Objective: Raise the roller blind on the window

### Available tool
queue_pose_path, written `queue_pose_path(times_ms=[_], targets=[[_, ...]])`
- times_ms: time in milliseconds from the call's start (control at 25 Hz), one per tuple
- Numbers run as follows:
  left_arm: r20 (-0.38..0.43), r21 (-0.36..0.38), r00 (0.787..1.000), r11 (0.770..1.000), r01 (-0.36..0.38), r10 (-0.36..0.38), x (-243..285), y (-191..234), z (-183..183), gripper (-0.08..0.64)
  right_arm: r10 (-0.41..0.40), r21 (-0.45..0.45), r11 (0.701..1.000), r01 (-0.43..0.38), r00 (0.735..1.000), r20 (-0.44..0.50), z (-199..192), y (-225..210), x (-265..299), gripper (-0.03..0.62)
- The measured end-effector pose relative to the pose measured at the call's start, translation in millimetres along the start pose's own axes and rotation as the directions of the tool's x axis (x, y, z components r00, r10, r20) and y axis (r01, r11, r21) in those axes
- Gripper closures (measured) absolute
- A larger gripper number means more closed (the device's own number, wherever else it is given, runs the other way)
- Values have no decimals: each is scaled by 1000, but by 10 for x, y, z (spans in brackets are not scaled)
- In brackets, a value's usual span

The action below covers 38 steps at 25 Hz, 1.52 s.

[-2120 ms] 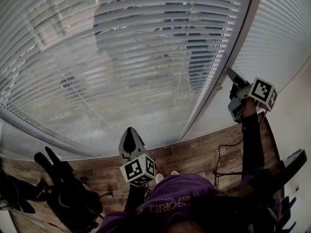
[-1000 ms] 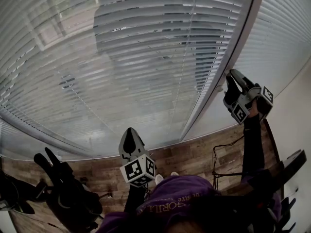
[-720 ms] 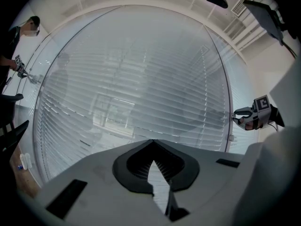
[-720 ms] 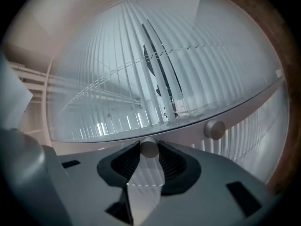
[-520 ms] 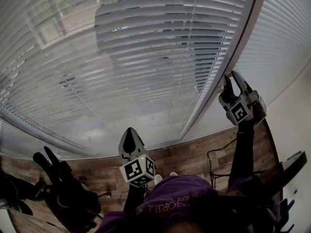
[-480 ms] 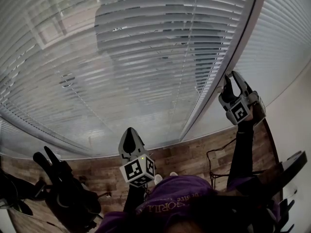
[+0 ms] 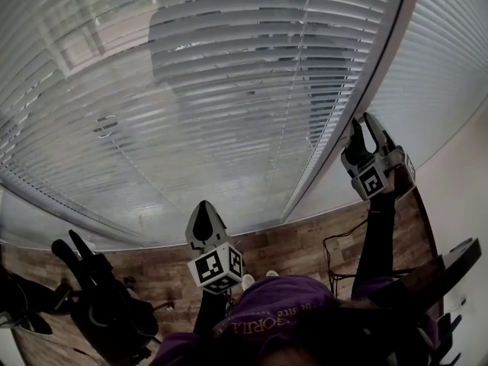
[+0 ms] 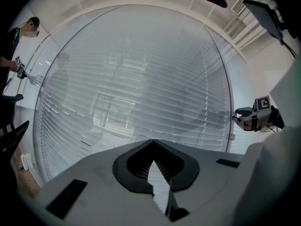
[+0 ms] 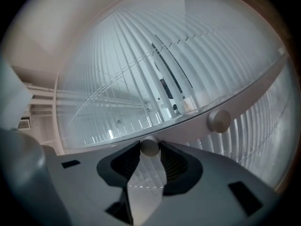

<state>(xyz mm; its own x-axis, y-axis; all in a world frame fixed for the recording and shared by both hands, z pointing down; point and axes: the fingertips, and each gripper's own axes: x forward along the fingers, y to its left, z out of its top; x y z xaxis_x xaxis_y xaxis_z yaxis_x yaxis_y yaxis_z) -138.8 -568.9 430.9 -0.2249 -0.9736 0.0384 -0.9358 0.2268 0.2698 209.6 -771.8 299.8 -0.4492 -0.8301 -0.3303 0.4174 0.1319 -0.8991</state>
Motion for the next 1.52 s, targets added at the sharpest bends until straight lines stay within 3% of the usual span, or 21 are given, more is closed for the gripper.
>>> queue_pose_path(times_ms=[120, 240, 320, 360, 400, 440, 480, 560, 640, 680, 720, 760, 880, 920, 1000, 1200, 1280, 1360, 1400, 1440, 1520], targets=[[1, -10, 1000, 1000, -5, 5, 16, -29, 12, 560, -30, -150, 989, 19, 997, -68, -28, 27, 6, 468], [-3, 10, 1000, 1000, -1, 1, 23, -18, -1, 560, -88, -314, 948, 41, 987, -137, -89, 29, -28, 465], [-2, 12, 1000, 1000, -1, 1, 25, -8, -7, 560, -148, -490, 870, 57, 978, -148, -110, 46, -60, 465], [-1, 11, 1000, 1000, 0, 0, 26, -9, -9, 560, -186, -595, 801, 64, 972, -146, -113, 57, -72, 465], [1, 11, 1000, 1000, 1, -1, 28, -11, -10, 560, -227, -703, 708, 68, 964, -135, -116, 74, -79, 465], [1, 13, 1000, 1000, 2, -2, 29, -14, -9, 560, -271, -807, 587, 72, 956, -112, -116, 95, -84, 465], [0, 14, 1000, 1000, 3, -3, 28, -20, -4, 560, -314, -895, 440, 77, 946, -74, -110, 114, -93, 462], [-3, 13, 1000, 1000, 2, -1, 25, -27, 5, 560, -381, -993, 84, 82, 923, 44, -80, 136, -111, 449], [0, 12, 1000, 1000, 1, -1, 25, -22, 9, 560, -398, -958, -283, 47, 903, 162, -74, 146, -96, 449], [2, 12, 1000, 1000, 1, -1, 26, -18, 11, 560, -397, -907, -420, 14, 897, 197, -97, 145, -76, 449], [2, 14, 1000, 1000, 1, -1, 26, -16, 13, 560, -397, -858, -514, -24, 893, 213, -137, 137, -51, 449], [2, 15, 1000, 1000, 2, -2, 27, -14, 13, 560, -400, -815, -577, -60, 890, 217, -184, 125, -23, 449], [0, 15, 1000, 1000, -1, 1, 26, -15, 10, 560, -381, -672, -731, -118, 888, 259, -268, 104, 57, 450], [-1, 15, 1000, 1000, -2, 2, 24, -15, 10, 560, -369, -619, -775, -126, 886, 281, -276, 97, 79, 451], [-2, 13, 1000, 1000, -6, 7, 18, -7, 7, 560, -353, -539, -831, -139, 880, 317, -282, 79, 101, 451], [6, 8, 1000, 1000, -14, 14, 24, 37, -9, 560, -327, -379, -908, -179, 868, 373, -218, 18, 85, 453], [-2, 6, 1000, 1000, -17, 17, 24, 39, -7, 560, -315, -330, -925, -189, 867, 386, -194, 5, 90, 466], [-8, 6, 1000, 1000, -14, 14, 28, 26, -9, 560, -327, -393, -904, -168, 864, 382, -198, 20, 91, 468], [-7, 7, 1000, 1000, -10, 10, 31, 15, -5, 560, -342, -466, -873, -144, 863, 373, -204, 34, 91, 468], [-6, 9, 1000, 1000, -7, 7, 33, 5, 0, 560, -360, -553, -825, -115, 862, 357, -204, 44, 90, 468], [-4, 11, 1000, 1000, -3, 3, 32, 2, -6, 560, -393, -716, -696, -54, 863, 318, -178, 43, 83, 468]])
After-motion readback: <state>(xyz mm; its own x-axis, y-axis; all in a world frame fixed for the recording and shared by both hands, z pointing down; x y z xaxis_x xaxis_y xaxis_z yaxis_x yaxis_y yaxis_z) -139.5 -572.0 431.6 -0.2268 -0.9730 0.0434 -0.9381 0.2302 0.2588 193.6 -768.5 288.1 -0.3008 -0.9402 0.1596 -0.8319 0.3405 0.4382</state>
